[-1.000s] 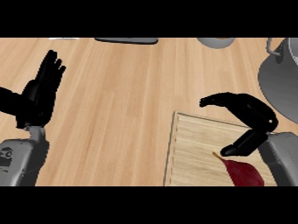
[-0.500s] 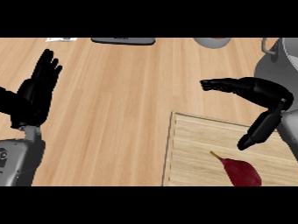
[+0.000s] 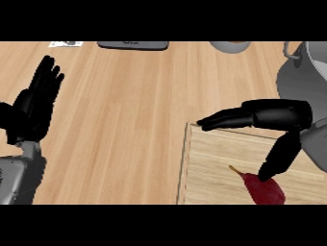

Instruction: Pick the pear from the tray and place it in the pot

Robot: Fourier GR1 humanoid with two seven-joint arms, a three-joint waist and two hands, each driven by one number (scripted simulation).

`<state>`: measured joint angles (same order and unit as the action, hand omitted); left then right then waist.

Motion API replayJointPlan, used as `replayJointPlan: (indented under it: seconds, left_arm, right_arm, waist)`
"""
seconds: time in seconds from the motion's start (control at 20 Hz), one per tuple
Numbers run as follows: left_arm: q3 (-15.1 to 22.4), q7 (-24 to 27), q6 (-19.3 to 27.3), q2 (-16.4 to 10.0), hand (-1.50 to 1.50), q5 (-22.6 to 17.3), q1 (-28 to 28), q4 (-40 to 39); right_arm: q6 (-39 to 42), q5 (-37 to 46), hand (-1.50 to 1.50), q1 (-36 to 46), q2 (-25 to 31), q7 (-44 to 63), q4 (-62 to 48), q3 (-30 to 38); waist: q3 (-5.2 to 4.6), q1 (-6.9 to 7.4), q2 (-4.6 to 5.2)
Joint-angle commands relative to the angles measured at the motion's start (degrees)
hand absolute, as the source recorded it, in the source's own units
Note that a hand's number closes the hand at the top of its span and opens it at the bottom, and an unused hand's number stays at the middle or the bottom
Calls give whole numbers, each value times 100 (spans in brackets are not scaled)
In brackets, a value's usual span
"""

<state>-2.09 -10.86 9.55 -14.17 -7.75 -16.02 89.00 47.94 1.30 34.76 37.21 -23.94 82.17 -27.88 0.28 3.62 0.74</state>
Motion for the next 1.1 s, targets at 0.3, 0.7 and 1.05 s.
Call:
replayJointPlan:
  seconds: [0.3,0.7,1.05]
  left_arm:
    - [-48,-128,44,-14,0,22,172,133]
    - [-113,-242,61,-73,0,63,210,333]
    - [-272,-313,-58,-192,0,-4,71,248]
  right_arm:
    - [98,1117,-150,-103,831,-2254,28,-1340]
    - [-1211,2032,-150,93,811,-3053,-977,-2238]
    - [-1750,2148,-150,206,378,-3128,-1463,-2624]
  waist:
    - [-10,-138,-4]
    - [-18,-161,-23]
    - [-24,-230,-31]
